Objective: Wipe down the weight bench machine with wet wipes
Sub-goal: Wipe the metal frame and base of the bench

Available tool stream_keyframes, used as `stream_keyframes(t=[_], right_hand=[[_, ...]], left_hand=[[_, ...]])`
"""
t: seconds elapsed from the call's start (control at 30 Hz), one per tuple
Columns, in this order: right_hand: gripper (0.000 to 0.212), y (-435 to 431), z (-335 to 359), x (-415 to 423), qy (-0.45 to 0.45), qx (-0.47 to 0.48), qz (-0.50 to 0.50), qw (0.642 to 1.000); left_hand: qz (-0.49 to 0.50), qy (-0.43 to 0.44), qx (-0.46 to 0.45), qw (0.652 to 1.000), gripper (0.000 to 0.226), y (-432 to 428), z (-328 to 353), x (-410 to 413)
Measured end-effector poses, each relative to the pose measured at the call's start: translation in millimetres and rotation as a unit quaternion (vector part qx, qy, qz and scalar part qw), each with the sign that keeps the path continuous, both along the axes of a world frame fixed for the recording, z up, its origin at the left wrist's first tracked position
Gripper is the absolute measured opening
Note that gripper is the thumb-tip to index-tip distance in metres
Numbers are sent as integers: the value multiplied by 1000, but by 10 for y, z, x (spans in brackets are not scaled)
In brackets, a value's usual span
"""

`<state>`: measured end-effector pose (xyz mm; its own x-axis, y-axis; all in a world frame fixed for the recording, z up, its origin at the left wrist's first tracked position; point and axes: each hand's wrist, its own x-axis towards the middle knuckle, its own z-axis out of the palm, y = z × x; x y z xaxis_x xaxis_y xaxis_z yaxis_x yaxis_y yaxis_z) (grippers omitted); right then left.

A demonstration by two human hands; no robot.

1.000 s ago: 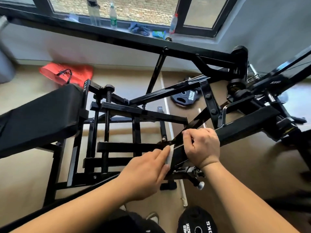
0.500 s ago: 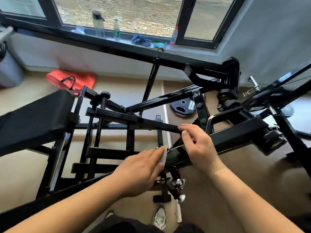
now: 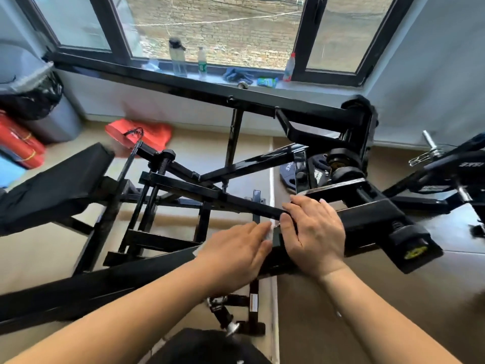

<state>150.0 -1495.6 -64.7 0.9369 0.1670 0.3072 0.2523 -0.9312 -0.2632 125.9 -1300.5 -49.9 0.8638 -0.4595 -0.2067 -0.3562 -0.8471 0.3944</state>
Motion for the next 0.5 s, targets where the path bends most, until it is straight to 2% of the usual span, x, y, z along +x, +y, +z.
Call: stream_keyframes(t=[0.07, 0.17, 0.2, 0.23, 0.3, 0.37, 0.43, 0.5], right_hand=[[45, -36, 62, -1, 36, 29, 43, 998], [42, -263, 269, -16, 101, 199, 73, 972], [40, -391, 348, -20, 84, 211, 73, 971], [36, -544, 408, -16, 35, 170, 65, 983], [33, -914, 419, 28, -56, 10, 13, 998], [40, -1227, 393, 86, -16, -65, -76, 995], [47, -1383, 319, 106, 44, -59, -131, 989], [49, -1444, 264, 91, 22, -18, -144, 989]], left_hand=[[14, -9, -21, 1000, 54, -263, 21, 98], [-3, -34, -2, 999, 68, -635, 24, 90], [-3, -35, 16, 999, 70, -691, 34, 53], [-4, -34, 40, 999, 69, -714, 23, -2], [-17, -41, 76, 996, 66, -722, -4, -95], [-32, -56, 83, 995, 65, -783, 20, -90], [-58, -61, 59, 995, 66, -936, 25, 23], [-95, -60, 31, 993, 67, -1186, 55, 203]])
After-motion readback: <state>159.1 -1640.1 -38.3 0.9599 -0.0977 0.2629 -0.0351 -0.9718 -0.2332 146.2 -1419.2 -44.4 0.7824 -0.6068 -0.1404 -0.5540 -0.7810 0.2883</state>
